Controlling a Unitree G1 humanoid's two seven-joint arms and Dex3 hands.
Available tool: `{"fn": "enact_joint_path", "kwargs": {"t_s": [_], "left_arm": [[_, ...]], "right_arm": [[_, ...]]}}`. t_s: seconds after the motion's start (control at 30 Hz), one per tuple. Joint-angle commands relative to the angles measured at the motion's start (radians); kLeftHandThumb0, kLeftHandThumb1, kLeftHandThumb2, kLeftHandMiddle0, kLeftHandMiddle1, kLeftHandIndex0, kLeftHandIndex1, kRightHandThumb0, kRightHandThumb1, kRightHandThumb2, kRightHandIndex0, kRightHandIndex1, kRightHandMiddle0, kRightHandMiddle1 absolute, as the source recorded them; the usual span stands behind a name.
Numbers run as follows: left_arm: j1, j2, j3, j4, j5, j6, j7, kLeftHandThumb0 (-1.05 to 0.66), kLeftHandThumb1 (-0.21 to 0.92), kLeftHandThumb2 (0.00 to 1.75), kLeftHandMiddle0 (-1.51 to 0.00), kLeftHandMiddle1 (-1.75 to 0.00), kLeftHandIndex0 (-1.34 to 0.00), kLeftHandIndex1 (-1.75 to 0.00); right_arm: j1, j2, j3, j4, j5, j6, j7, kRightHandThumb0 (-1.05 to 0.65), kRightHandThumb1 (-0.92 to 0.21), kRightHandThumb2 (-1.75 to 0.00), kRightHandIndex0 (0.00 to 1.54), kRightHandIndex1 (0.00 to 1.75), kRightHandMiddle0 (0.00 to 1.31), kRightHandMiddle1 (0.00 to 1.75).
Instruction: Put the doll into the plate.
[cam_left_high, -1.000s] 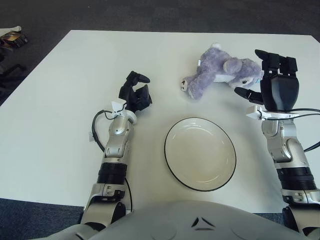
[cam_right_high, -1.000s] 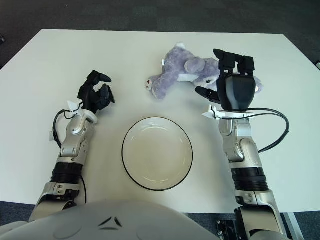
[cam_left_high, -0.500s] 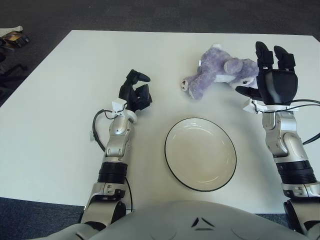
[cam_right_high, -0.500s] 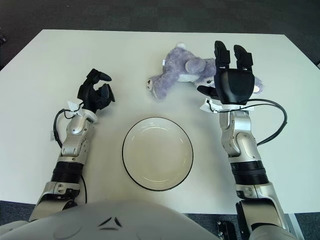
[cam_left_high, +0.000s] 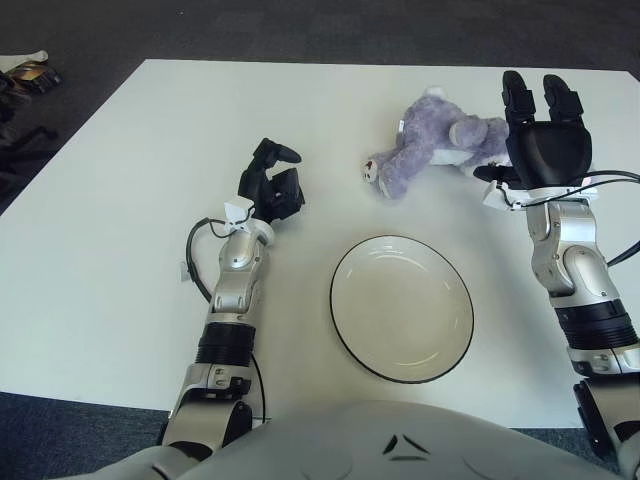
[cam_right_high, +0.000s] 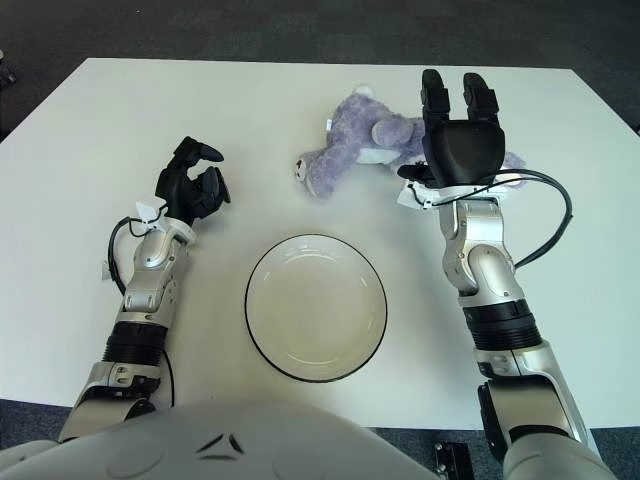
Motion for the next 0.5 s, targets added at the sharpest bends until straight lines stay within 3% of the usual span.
{"fn": "enact_joint_path", "kwargs": {"t_s": [0.0,0.2,0.47], "left_arm": [[0.054,-0.008,-0.002,0.03,0.009,0.013,0.015,-0.39,0.66,0.88,-1.12,-1.75,-0.35,-1.75],[0.054,-0.009,-0.001,0.025,0.003,0.03,0.014,-0.39,0.66,0.88,-1.13,-1.75,-0.35,-1.75],[0.055,-0.011,-0.001,0.015,-0.001,0.052,0.012,-0.39,0.66,0.88,-1.13,-1.75,-0.35,-1.75]], "right_arm": [[-0.023,-0.026,0.025,-0.015,-0.043,0.007,0.027,-0.96,-0.68,-0.47,0.07,0.04,0.0,0.0],[-0.048,-0.037,0.052,-0.021,-0.077,0.012,0.103,-0.99,-0.74,-0.41,0.06,0.02,0.0,0.0],[-0.101,-0.038,0.065,0.022,-0.02,-0.033,0.165,-0.99,-0.76,-0.35,0.07,0.02,0.0,0.0]]}}
